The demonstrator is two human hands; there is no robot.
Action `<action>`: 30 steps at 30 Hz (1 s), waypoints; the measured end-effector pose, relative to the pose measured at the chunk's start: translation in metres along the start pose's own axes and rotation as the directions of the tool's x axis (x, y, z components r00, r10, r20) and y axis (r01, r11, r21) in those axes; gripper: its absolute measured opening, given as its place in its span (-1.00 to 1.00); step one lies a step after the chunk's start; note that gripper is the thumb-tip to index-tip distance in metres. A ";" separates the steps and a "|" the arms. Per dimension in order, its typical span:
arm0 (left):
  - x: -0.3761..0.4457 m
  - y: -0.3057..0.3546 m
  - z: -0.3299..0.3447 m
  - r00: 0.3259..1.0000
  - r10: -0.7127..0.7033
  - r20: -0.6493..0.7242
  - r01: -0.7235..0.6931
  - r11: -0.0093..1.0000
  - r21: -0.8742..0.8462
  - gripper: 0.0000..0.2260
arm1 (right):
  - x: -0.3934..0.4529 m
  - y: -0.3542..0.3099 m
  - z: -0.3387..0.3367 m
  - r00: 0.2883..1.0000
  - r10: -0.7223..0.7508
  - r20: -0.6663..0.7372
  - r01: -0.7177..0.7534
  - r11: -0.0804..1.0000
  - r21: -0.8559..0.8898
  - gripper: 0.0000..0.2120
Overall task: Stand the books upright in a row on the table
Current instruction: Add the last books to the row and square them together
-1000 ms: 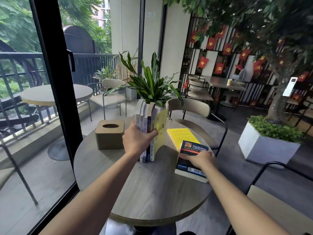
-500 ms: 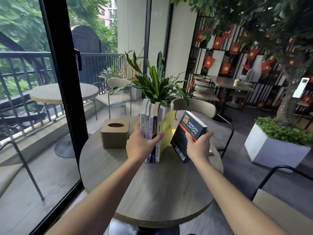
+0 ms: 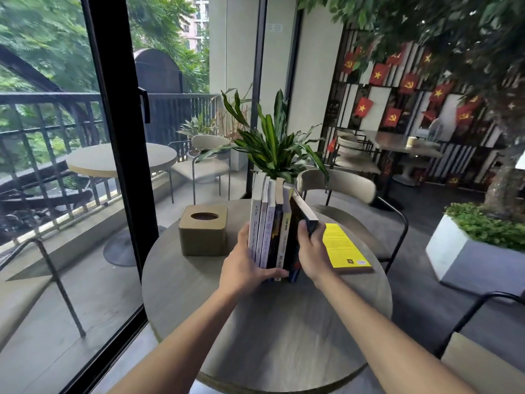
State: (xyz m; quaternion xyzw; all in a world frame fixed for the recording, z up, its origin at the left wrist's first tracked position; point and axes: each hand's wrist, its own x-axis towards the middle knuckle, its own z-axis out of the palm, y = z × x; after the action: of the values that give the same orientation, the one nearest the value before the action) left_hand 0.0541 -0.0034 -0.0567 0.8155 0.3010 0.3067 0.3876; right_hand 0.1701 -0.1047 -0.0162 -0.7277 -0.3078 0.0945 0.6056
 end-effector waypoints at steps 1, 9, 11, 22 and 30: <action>0.001 -0.001 0.001 1.000 -0.001 0.006 0.001 1.000 0.007 0.14 | -0.001 -0.002 0.002 0.999 -0.015 0.030 0.015 1.000 -0.001 -0.60; 0.012 -0.009 0.000 0.999 0.032 0.007 -0.033 0.996 0.085 0.13 | 0.004 -0.005 0.007 0.979 -0.155 0.131 0.172 0.976 -0.132 0.22; 0.013 -0.010 0.000 0.999 0.052 -0.006 -0.052 0.996 0.079 0.11 | 0.007 -0.008 0.007 0.968 -0.226 0.105 0.245 0.945 -0.216 0.23; 0.017 -0.013 0.005 0.996 0.072 -0.045 -0.061 0.979 0.194 0.11 | 0.024 -0.014 0.007 0.870 -0.482 0.102 0.482 0.788 -0.384 -0.01; 0.014 -0.010 0.007 0.995 0.073 -0.074 -0.056 0.977 0.204 0.08 | 0.021 -0.018 0.006 0.869 -0.481 0.114 0.485 0.787 -0.381 -0.02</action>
State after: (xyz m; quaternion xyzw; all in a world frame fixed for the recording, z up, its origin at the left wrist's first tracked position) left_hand 0.0653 0.0091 -0.0648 0.8468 0.3196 0.3200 0.2801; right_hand 0.1777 -0.0866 0.0041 -0.7317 -0.4994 -0.1241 0.4471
